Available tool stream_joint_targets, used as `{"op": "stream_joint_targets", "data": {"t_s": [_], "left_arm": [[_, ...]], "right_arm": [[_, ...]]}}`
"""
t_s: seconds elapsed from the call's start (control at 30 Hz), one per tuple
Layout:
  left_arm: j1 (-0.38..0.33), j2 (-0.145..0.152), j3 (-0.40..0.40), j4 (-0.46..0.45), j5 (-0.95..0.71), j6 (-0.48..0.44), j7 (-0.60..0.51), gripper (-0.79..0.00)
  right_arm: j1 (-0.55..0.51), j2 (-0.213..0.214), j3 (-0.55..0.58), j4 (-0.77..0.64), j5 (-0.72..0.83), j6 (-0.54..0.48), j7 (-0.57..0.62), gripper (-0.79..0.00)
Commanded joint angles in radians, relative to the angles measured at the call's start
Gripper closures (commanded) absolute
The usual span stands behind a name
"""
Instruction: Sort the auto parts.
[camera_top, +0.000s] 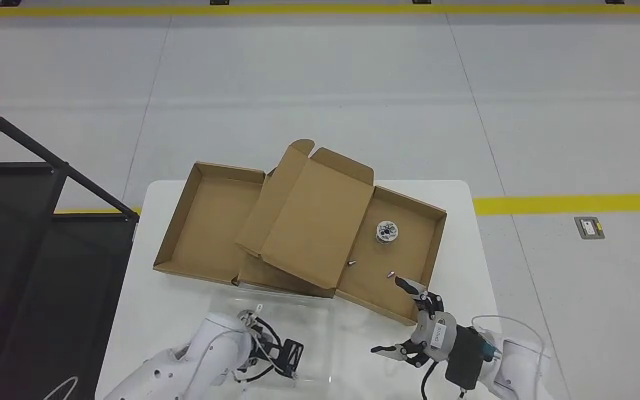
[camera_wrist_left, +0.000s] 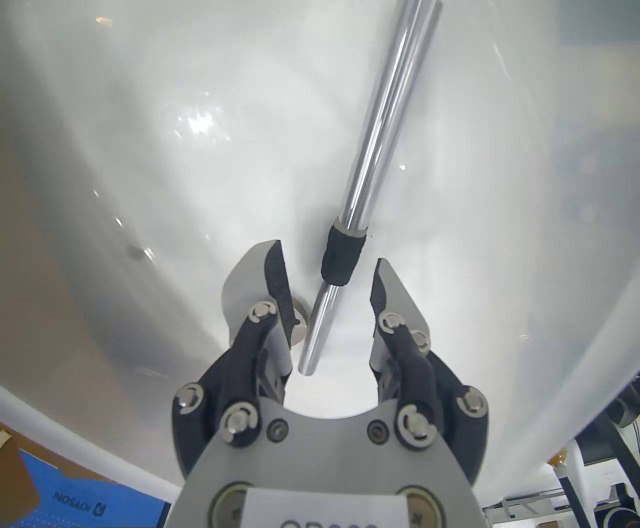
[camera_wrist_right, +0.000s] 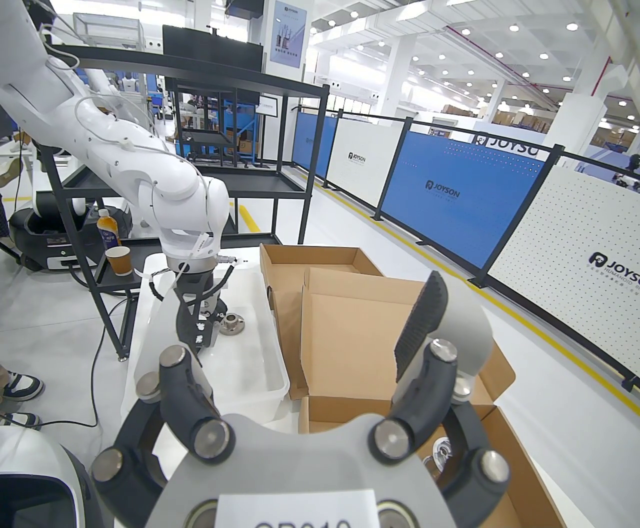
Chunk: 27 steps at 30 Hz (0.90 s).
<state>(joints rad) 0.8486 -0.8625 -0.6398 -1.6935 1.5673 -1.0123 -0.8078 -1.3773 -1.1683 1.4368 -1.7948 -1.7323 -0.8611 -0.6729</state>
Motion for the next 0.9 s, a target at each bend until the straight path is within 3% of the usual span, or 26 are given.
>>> {"op": "stream_joint_targets", "data": {"t_s": [0.0, 0.2, 0.27, 0.33, 0.4, 0.6, 0.87], "left_arm": [[-0.008, -0.004, 0.012, 0.011, -0.005, 0.002, -0.002, -0.391], [-0.030, -0.016, 0.043, 0.037, -0.017, 0.009, -0.009, -0.354], [-0.037, -0.020, 0.054, 0.046, -0.018, 0.011, -0.011, -0.302], [-0.043, -0.024, 0.064, 0.055, -0.020, 0.015, -0.015, -0.200], [-0.049, -0.028, 0.069, 0.057, -0.022, 0.020, -0.020, 0.000], [-0.029, -0.019, 0.021, -0.019, -0.058, 0.051, -0.050, 0.000], [0.098, 0.048, -0.173, -0.249, -0.137, 0.092, -0.065, 0.000]], "right_arm": [[0.000, 0.000, 0.000, 0.000, 0.000, 0.000, -0.001, -0.785], [0.000, 0.000, 0.000, 0.000, 0.000, 0.000, -0.001, -0.785], [0.000, 0.000, 0.000, 0.000, 0.000, 0.000, -0.001, -0.785], [0.000, 0.000, 0.000, 0.000, 0.000, 0.000, -0.001, -0.785], [0.000, 0.000, 0.000, 0.000, 0.000, 0.000, -0.001, -0.785], [0.000, 0.000, 0.000, 0.000, 0.000, 0.000, -0.001, -0.785], [0.000, 0.000, 0.000, 0.000, 0.000, 0.000, -0.001, -0.785]]}}
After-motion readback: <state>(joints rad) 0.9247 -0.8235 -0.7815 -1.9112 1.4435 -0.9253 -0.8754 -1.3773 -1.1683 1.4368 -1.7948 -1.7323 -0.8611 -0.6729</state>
